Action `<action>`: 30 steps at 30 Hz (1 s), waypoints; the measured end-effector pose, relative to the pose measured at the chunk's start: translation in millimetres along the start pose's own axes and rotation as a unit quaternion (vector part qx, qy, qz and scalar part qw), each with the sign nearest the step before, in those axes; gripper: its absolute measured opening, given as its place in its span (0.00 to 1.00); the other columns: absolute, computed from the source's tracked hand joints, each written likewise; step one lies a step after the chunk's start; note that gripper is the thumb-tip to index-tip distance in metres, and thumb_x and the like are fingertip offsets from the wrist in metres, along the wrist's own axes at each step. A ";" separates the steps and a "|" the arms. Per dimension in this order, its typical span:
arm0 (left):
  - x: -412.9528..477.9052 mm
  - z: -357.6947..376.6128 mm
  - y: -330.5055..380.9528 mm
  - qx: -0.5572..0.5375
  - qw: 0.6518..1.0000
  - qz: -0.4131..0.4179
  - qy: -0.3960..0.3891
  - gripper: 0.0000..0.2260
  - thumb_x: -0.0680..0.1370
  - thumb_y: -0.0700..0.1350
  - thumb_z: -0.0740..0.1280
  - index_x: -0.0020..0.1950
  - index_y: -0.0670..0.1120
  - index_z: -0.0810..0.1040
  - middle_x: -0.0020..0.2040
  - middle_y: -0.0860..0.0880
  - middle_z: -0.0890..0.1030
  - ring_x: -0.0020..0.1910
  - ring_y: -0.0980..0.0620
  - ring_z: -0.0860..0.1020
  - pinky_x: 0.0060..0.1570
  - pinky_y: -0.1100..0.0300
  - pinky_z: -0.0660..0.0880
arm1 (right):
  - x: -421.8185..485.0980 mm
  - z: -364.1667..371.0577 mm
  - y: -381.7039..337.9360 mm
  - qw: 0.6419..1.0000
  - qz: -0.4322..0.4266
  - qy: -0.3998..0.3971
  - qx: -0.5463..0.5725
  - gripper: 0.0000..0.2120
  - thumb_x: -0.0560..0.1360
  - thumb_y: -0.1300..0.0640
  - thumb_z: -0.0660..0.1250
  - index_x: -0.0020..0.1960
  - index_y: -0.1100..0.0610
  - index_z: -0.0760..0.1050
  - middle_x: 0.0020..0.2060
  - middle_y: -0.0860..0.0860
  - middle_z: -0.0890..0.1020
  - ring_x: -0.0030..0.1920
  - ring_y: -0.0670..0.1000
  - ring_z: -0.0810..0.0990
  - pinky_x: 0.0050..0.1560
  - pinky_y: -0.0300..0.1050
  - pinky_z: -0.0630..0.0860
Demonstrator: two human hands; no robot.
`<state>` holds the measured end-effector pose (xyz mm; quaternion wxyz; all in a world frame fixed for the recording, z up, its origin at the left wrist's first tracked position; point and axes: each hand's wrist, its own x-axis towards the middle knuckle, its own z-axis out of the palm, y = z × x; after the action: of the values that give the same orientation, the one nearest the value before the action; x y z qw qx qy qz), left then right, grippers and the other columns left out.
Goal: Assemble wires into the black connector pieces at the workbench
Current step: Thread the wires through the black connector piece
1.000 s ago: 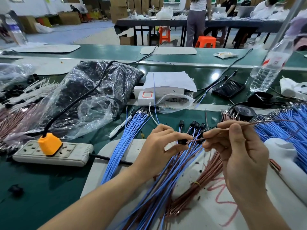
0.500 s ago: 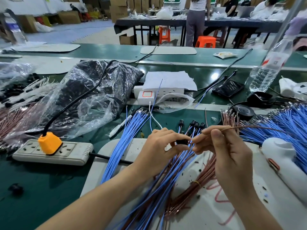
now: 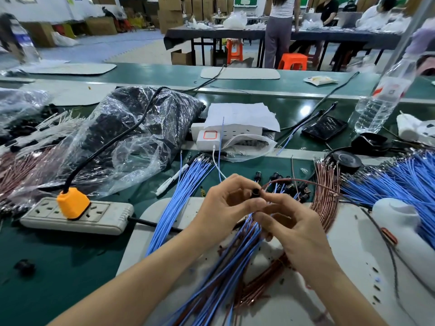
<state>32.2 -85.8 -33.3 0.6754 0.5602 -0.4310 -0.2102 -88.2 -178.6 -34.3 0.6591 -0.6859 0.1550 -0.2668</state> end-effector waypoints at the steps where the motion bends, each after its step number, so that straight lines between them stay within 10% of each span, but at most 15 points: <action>1: -1.2 0.5 0.1 -0.018 1.000 -0.013 -0.012 0.06 0.68 0.42 0.72 0.44 0.46 0.78 0.39 0.36 0.74 0.37 0.54 0.75 0.42 0.64 0.73 | -0.3 1.5 0.8 1.000 0.001 0.004 0.008 0.12 0.65 0.57 0.73 0.49 0.53 0.80 0.33 0.53 0.83 0.29 0.46 0.78 0.30 0.35 0.74; 5: 0.0 2.0 -2.3 -0.045 0.998 -0.038 0.018 0.06 0.68 0.44 0.72 0.41 0.45 0.78 0.34 0.50 0.78 0.33 0.56 0.76 0.39 0.66 0.74 | 0.2 -1.8 -0.3 0.995 0.088 -0.037 0.040 0.16 0.61 0.61 0.75 0.46 0.62 0.75 0.29 0.56 0.79 0.26 0.49 0.75 0.28 0.37 0.73; 12: 20.3 -20.2 -8.6 -0.411 0.866 -0.201 0.201 0.10 0.68 0.47 0.69 0.41 0.41 0.76 0.29 0.48 0.76 0.27 0.55 0.76 0.30 0.64 0.76 | -5.6 -18.9 -26.7 0.821 0.227 -0.518 0.074 0.06 0.71 0.63 0.71 0.45 0.54 0.78 0.35 0.47 0.80 0.34 0.41 0.78 0.38 0.31 0.75; 16: 21.1 -21.5 -8.5 -0.393 0.874 -0.210 0.192 0.10 0.68 0.48 0.69 0.42 0.42 0.77 0.30 0.48 0.76 0.27 0.55 0.76 0.30 0.63 0.76 | -3.4 -18.6 -24.0 0.834 0.246 -0.489 0.066 0.05 0.72 0.61 0.73 0.47 0.57 0.79 0.38 0.53 0.83 0.32 0.44 0.79 0.35 0.34 0.77; 24: 8.5 -1.0 -3.9 -0.327 0.929 -0.172 0.033 0.10 0.66 0.46 0.71 0.42 0.43 0.77 0.34 0.50 0.78 0.31 0.54 0.78 0.37 0.63 0.78 | -0.9 -4.5 -11.6 0.965 0.188 -0.171 0.068 0.09 0.62 0.48 0.72 0.36 0.54 0.82 0.29 0.54 0.80 0.21 0.46 0.71 0.21 0.32 0.62; 30: 20.5 -16.6 -6.8 -0.417 0.859 -0.211 0.209 0.10 0.68 0.46 0.69 0.43 0.40 0.78 0.31 0.48 0.79 0.29 0.56 0.78 0.33 0.65 0.78 | -4.5 -10.0 -19.7 0.911 0.199 -0.359 -0.034 0.06 0.70 0.54 0.73 0.35 0.53 0.80 0.26 0.49 0.79 0.22 0.42 0.71 0.22 0.31 0.65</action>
<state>58.2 -93.9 -32.5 0.8595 0.3346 -0.0231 -0.3856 -100.3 -182.6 -15.8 0.6861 -0.7123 0.0495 0.1397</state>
